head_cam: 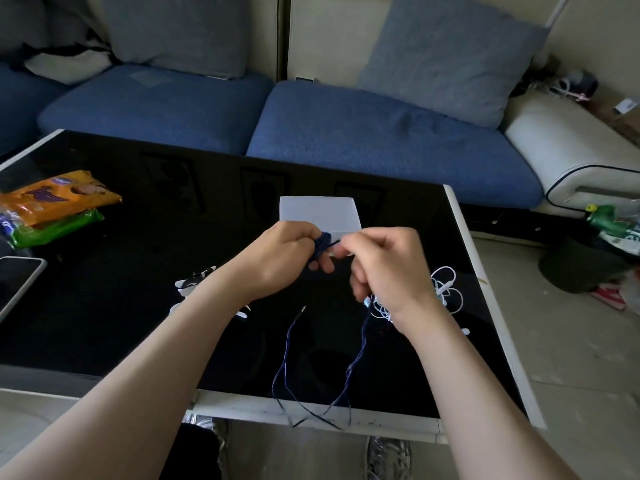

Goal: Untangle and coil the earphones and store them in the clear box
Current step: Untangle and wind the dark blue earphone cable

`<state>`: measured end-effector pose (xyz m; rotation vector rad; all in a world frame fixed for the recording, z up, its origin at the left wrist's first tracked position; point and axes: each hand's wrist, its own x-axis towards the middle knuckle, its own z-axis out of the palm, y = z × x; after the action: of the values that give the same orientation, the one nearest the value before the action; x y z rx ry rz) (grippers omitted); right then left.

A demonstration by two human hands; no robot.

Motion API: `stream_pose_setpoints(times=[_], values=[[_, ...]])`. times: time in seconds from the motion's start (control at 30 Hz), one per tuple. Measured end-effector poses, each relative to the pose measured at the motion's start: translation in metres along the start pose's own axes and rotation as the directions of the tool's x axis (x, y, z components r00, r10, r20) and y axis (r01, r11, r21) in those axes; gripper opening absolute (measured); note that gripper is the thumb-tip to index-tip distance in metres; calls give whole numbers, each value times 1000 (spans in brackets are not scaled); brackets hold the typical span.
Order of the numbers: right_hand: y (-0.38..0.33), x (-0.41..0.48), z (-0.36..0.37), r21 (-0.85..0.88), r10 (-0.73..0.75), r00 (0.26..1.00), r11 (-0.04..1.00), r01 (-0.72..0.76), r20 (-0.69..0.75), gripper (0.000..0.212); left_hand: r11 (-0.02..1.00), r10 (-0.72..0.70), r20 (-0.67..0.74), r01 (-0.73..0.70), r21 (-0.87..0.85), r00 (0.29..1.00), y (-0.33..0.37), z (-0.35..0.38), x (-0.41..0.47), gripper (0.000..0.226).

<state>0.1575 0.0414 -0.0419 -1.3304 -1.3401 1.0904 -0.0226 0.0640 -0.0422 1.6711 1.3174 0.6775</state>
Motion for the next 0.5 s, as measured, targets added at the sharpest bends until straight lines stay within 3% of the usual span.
stream_pose_setpoints(times=[0.13,0.23,0.37,0.5], values=[[1,8,-8,201,82,982,978,-47,-169,28,980,16,155,16,-201,988,10,1,-3,42],[7,11,-10,182,120,965,980,-78,-232,31,906,68,230,36,-422,971,16,1,-5,43],[11,9,-10,44,190,973,982,-186,-133,30,773,117,235,60,-632,965,18,0,-4,47],[12,4,-5,-162,318,943,940,-300,101,36,754,57,118,35,-656,991,15,-2,0,47]])
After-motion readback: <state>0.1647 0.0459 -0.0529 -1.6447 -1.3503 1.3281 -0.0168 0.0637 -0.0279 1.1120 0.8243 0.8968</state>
